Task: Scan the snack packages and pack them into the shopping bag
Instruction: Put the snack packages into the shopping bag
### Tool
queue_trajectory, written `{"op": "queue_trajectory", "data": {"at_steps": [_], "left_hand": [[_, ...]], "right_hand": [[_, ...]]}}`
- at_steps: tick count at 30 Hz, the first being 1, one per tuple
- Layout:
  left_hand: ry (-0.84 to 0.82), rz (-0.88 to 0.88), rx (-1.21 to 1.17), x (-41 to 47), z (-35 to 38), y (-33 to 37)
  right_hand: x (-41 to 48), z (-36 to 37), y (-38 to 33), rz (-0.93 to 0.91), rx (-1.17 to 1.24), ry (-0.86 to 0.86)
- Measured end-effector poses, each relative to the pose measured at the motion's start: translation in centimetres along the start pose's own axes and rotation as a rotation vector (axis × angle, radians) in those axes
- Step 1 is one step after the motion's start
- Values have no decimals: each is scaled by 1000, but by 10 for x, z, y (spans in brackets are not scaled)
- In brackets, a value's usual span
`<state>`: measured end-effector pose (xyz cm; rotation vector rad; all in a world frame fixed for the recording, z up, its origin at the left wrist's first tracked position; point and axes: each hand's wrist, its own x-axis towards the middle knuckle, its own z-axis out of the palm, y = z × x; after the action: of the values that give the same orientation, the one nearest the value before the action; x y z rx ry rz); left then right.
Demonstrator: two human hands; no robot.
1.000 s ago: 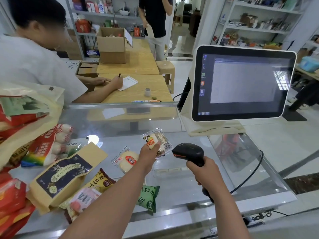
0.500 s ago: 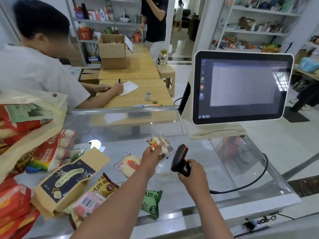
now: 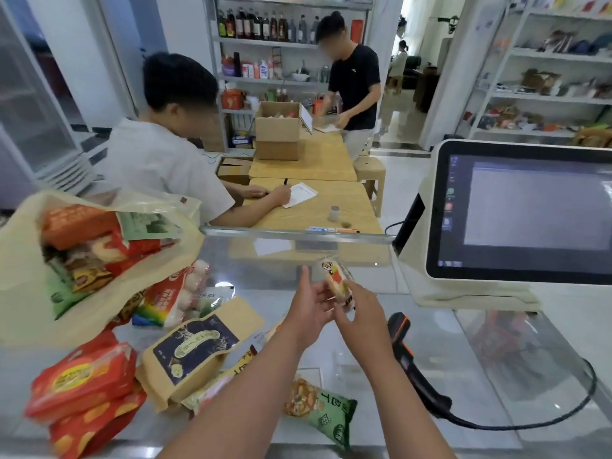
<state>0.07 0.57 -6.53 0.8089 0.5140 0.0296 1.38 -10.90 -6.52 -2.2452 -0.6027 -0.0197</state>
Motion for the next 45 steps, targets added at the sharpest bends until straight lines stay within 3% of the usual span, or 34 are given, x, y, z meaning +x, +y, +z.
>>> {"op": "queue_trajectory", "data": {"at_steps": [4, 7, 13, 15, 18, 21, 24, 26, 32, 36, 40, 45], "left_hand": [[50, 54, 55, -19, -18, 38], [186, 153, 186, -41, -39, 76], [705, 480, 125, -94, -123, 149], [1003, 616, 323, -112, -156, 166], [1479, 770, 858, -137, -200, 182], [1650, 784, 1236, -151, -254, 201], [1482, 759, 1424, -165, -303, 228], [1383, 740, 1367, -176, -320, 244], [1249, 1010, 1199, -199, -340, 276], [1177, 1076, 1180, -209, -344, 285], [1077, 1130, 1176, -212, -345, 280], [978, 1188, 1157, -209, -351, 276]], "right_hand": [[9, 11, -41, 0, 184, 111], [15, 20, -76, 40, 326, 98], [15, 61, -146, 206, 699, -315], [12, 79, -167, 239, 721, -398], [8, 107, -197, 288, 740, -500], [6, 136, -226, 298, 758, -569], [5, 167, -256, 329, 788, -565], [5, 191, -274, 361, 818, -549], [17, 263, -326, 401, 864, -469], [40, 313, -354, 604, 1010, -349], [40, 346, -377, 639, 875, -364], [37, 356, -372, 698, 852, -209]]}}
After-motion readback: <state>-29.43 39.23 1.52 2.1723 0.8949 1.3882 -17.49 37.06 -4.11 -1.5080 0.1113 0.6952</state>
